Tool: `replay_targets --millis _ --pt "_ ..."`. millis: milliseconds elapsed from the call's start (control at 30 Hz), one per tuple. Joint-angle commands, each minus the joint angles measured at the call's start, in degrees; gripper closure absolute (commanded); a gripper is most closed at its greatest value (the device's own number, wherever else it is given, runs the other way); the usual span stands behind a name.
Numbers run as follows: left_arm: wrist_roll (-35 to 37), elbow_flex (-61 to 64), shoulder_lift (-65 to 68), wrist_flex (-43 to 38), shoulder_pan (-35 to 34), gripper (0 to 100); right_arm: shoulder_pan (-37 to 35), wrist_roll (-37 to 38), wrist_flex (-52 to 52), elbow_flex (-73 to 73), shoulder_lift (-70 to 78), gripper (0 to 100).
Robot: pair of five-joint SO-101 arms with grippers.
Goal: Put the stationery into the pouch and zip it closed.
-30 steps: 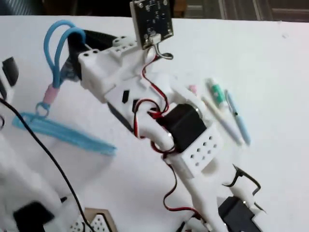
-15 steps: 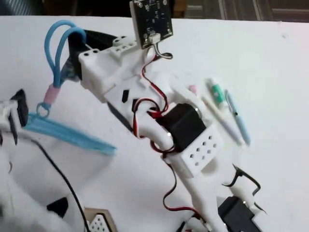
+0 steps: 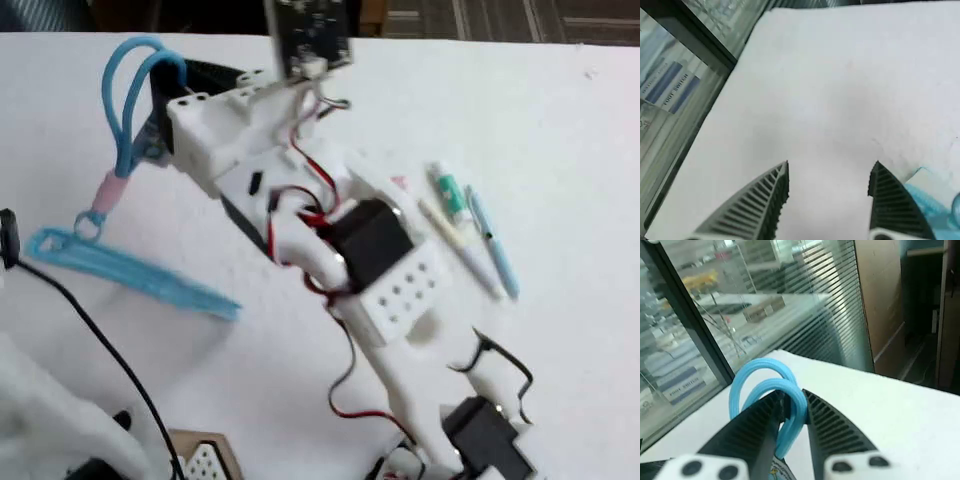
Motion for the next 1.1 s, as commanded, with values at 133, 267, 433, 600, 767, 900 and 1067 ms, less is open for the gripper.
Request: replay_targets --millis 133,267,433,600,767,900,1067 --pt "0.3 -0.7 5.8 0.2 2.5 74 0.7 -0.3 -0.1 -0.6 2.7 98.1" --pt "1.6 -0.5 7.1 0.4 2.5 74 2.5 -0.2 -0.1 -0.6 2.9 98.1" --pt "1.7 -0.5 7.2 0.4 3.4 74 5.8 -0.2 -0.1 -0.5 3.0 98.1" --pt "5.5 3.2 7.0 0.4 8.0 74 5.8 -0.3 -0.1 -0.4 3.0 98.1" --pt "8.4 4.0 7.0 0.4 10.3 74 5.9 -0.3 -0.1 -0.3 3.0 98.1" --pt "8.4 2.5 6.9 0.3 10.2 74 6.0 -0.2 -0.1 -0.3 3.1 98.1" --pt "10.5 -3.9 2.2 0.3 6.6 74 6.0 -0.2 -0.1 -0.3 3.1 98.1"
